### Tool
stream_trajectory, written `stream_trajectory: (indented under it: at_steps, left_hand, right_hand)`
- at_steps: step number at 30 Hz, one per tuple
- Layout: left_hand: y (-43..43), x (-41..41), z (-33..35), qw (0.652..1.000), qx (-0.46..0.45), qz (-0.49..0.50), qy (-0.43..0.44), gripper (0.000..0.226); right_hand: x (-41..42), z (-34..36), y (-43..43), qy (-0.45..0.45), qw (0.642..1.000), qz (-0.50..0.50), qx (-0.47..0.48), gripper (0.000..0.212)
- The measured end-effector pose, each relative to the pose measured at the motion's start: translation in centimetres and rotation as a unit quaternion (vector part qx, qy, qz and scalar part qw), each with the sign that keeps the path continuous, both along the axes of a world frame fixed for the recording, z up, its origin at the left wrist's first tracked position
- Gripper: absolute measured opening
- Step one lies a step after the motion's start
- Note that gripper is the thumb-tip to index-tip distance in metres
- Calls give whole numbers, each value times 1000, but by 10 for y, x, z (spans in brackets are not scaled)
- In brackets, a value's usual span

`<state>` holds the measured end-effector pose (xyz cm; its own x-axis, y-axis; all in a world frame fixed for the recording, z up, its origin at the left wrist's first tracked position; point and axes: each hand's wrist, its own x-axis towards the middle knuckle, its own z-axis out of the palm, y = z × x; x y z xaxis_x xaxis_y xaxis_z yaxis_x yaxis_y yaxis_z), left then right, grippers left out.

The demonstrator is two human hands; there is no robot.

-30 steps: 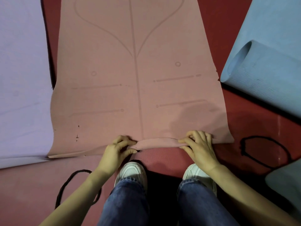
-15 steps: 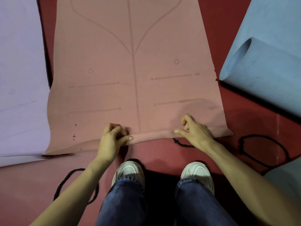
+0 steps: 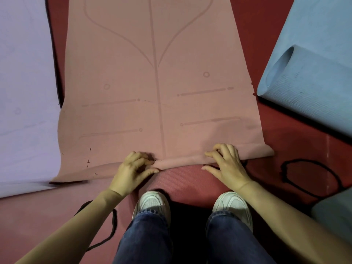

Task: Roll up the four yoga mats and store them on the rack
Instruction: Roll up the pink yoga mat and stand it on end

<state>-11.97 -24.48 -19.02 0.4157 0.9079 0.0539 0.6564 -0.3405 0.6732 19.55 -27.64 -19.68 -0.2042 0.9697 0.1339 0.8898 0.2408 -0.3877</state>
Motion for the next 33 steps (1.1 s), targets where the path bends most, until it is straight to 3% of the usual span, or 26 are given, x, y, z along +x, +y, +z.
stream_trajectory:
  at_steps: [3,7,11,18,21,26,29,33]
  left_hand:
    - [3,1,1,999,13,0,33,52]
    - [0,10,9,985,107,6,135,58]
    - [-19,18,3,980,100,70,158,56]
    - [-4,10,-1,992,56,63,90,50]
    - [11,8,-2,993,69,43,89,42]
    - [26,2,-8,998,14,28,47,62]
    - [33,2,-5,998,-39,43,0,66]
    - [39,2,-3,997,-69,38,15,75]
  right_hand:
    - [-2,2,3,-20,1000,-16,2,36]
    - [-15,6,-2,-53,997,-53,23,35]
    - [-13,6,5,-6,998,-67,-12,35]
    - [-3,7,36,33,996,-44,-66,40]
    - [-3,8,35,23,998,-43,-27,34]
    - [-22,2,17,-7,996,-57,61,14]
    - [-19,-2,7,0,998,-43,39,29]
    - [-6,8,28,38,998,-9,-49,39]
